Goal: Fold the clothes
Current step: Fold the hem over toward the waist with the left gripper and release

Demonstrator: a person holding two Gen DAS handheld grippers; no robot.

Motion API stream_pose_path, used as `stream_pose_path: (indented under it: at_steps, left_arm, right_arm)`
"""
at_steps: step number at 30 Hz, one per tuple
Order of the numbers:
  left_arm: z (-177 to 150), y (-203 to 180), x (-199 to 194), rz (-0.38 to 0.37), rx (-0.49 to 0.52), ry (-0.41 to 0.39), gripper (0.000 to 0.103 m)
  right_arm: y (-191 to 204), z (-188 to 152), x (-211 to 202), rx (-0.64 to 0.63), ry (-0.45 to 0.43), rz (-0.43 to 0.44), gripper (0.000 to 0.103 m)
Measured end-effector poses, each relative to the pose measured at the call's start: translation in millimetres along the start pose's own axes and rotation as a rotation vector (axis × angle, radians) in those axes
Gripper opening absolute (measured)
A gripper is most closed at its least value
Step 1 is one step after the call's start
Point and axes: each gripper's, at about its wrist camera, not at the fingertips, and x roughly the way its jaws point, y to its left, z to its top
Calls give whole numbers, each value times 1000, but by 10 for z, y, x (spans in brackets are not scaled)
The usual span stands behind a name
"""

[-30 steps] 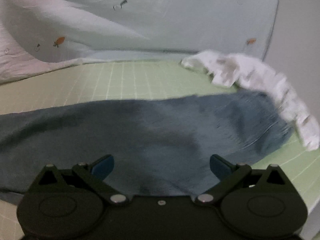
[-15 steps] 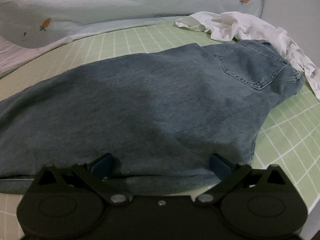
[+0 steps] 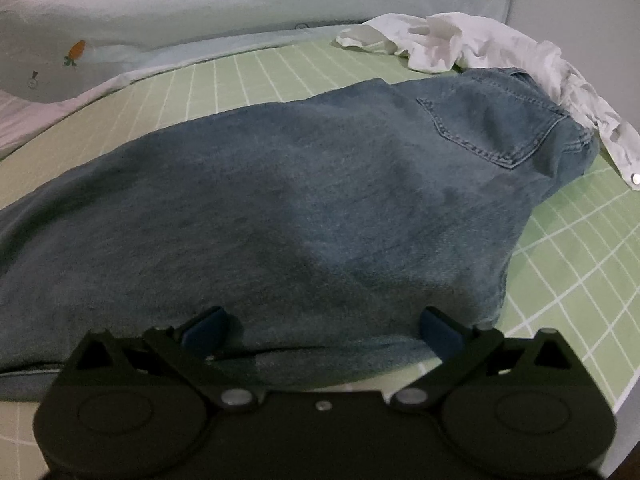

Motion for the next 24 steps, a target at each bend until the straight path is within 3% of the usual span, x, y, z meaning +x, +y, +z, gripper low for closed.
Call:
stream_pose_path:
  at_steps: [4, 10, 12, 14, 15, 17, 19, 21, 24]
  left_arm:
    - [129, -336, -178, -66, 84, -55, 13]
    - [207, -1027, -451, -276, 279, -121, 13]
    - [122, -1279, -458, -360, 370, -92, 15]
    - [-8, -1490, -400, -411, 448, -41, 23]
    - [-80, -1575, -359, -422, 480, -13, 32]
    - [-191, -1650, -298, -421, 535, 40, 53]
    - [-235, -1595, -295, -405, 536, 42, 84]
    - [-218, -1490, -308, -374, 500, 27, 96]
    - [-99, -1239, -234, -301, 405, 18, 98]
  right_arm:
    - [-3, 9, 8, -2, 4, 3, 103]
    - [-11, 14, 19, -8, 6, 10, 103]
    - [-10, 17, 21, -10, 7, 12, 103]
    - [-9, 23, 22, -11, 9, 12, 103]
    - [-7, 30, 23, -11, 12, 13, 103]
    - [3, 65, 23, -16, 36, 13, 103]
    - [20, 108, 18, -23, 64, 12, 103]
    - [109, 156, -56, -61, 52, 11, 103]
    - [329, 260, -223, -123, -13, 42, 103]
